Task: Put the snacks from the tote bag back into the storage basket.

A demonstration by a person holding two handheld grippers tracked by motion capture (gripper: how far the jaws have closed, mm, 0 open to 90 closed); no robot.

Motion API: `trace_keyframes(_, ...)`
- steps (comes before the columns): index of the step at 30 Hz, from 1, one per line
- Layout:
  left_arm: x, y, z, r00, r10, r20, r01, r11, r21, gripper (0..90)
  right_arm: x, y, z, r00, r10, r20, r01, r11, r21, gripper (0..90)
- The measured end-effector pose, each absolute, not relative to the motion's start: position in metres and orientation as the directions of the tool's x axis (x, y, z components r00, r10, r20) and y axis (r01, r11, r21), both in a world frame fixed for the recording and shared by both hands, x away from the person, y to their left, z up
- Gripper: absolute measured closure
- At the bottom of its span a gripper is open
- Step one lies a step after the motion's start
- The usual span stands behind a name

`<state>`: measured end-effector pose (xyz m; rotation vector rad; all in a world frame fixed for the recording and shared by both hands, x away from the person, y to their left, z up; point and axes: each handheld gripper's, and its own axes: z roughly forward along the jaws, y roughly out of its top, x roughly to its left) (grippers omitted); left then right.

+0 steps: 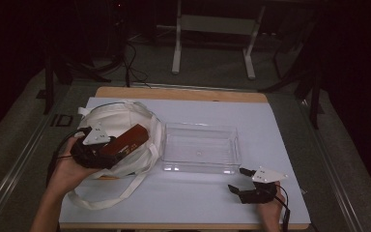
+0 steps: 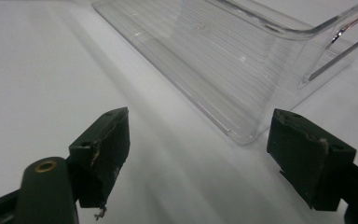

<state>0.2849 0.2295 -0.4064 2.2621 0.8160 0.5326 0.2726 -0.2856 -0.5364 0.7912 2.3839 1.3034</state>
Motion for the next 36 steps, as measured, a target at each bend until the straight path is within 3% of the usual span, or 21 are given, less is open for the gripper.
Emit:
trace_keyframes(23,0.309,0.247,-0.408,0.688,0.71,0.15,0.475,-0.597,0.646,34.8,0.273,-0.287,-0.536,-0.803,0.596,-0.001,0.316,0.428,0.847,20.6)
trace_keyframes(36,0.321,0.255,-0.413,0.679,0.724,0.123,0.525,-0.595,0.608,28.4,0.273,-0.287,-0.536,-0.803,0.596,-0.003,0.313,0.425,0.849,20.6)
